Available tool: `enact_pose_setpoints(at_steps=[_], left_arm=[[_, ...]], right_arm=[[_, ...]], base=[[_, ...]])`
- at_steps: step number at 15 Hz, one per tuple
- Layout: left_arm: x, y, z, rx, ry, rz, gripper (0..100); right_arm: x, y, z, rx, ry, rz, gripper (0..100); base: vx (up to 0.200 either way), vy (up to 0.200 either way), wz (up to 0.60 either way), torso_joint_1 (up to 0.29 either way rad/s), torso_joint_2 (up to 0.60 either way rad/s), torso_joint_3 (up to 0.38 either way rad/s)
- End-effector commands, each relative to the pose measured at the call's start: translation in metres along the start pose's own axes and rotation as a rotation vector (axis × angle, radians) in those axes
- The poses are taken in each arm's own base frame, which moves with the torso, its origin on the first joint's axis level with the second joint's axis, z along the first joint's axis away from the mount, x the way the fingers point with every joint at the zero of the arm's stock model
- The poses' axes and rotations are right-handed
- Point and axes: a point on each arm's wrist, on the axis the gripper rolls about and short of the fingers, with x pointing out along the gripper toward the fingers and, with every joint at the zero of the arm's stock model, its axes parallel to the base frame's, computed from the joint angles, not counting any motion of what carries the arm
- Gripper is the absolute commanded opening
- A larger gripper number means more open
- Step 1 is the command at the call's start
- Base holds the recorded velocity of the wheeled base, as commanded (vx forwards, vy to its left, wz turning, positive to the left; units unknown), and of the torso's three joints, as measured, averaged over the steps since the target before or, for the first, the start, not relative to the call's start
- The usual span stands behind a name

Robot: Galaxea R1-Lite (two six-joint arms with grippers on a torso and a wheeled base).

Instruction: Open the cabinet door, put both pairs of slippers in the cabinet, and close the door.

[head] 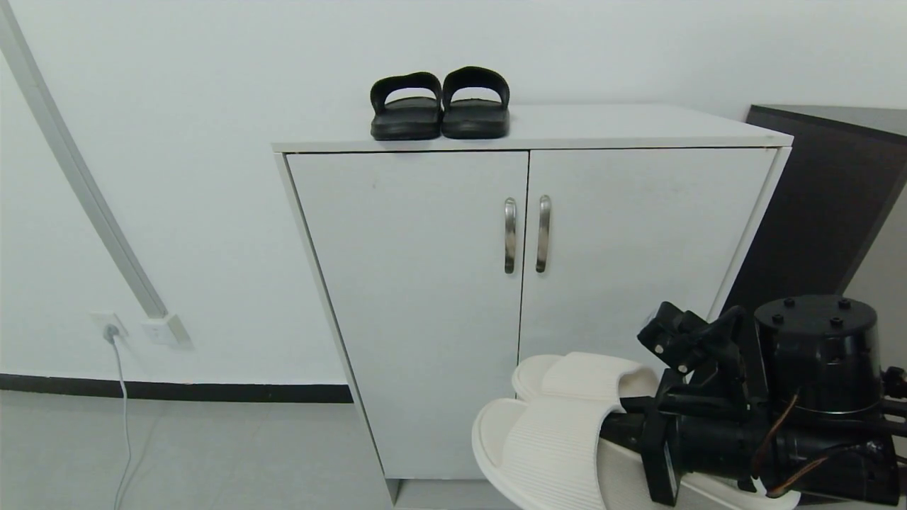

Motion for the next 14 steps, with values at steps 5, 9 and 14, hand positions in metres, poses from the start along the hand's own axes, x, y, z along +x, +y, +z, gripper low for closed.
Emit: enact_pose_setpoints(at_steps=[5,9,14], left_arm=[[-0.012,0.001,0.068,-0.128,-0.158,-0.054,100],[0.024,-0.004,0.094,-0.129,0.046,-0.273,100],[0.09,-0.012,0.119,-0.139,0.108,-0.493,100]], right_arm=[[0.0,0.0,-0.002,-0.032,0.009,0.003,0],[-0.001,0.001,-0.004,-0.031,0.012,0.004,0],[0.0,0.003,-0.005,-0.036,0.016,0.013,0]], base=[[0.0,0.0,0.0,-0.008,0.09,0.077],[0.0,0.0,0.0,0.0,0.0,0.0],[0.0,0.0,0.0,0.0,0.0,0.0]])
